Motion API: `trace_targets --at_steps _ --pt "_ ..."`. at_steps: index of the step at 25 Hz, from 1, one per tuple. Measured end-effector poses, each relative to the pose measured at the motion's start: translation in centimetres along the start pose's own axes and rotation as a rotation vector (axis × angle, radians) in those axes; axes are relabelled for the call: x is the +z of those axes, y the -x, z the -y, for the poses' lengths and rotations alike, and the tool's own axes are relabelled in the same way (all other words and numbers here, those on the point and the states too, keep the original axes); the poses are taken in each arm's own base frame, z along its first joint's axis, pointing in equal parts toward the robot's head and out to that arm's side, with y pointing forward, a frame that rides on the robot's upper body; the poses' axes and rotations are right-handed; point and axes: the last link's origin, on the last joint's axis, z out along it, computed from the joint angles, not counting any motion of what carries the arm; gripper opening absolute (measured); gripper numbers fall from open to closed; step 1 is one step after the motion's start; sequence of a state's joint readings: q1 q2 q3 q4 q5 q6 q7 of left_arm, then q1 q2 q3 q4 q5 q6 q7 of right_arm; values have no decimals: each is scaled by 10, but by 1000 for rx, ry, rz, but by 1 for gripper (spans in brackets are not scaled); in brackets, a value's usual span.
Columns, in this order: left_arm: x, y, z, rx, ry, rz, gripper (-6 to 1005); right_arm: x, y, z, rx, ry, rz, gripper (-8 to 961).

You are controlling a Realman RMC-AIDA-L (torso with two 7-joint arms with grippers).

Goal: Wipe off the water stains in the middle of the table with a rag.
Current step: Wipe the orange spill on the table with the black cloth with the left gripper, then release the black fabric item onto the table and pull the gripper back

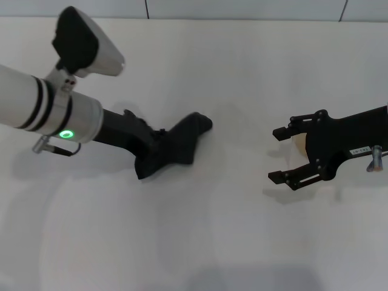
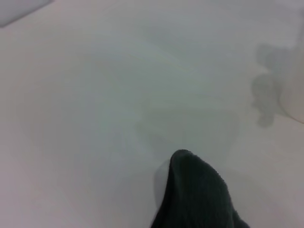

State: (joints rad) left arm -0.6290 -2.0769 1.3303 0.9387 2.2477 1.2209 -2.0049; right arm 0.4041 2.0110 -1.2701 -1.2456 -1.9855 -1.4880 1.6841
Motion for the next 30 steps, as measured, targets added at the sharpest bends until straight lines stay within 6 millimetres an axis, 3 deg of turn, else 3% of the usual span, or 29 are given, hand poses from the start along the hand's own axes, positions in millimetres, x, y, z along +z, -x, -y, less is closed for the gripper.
trace_targets --at_steps 13,24,30 --pt "0 -20 -24 110 144 -85 186 -5 -1 1 2 -19 9 856" --pt "-10 -15 -17 99 114 -135 200 -9 -3 4 13 -38 17 855" --pt "-29 -7 -11 112 113 -234 448 -13 -5 4 28 -49 26 855"
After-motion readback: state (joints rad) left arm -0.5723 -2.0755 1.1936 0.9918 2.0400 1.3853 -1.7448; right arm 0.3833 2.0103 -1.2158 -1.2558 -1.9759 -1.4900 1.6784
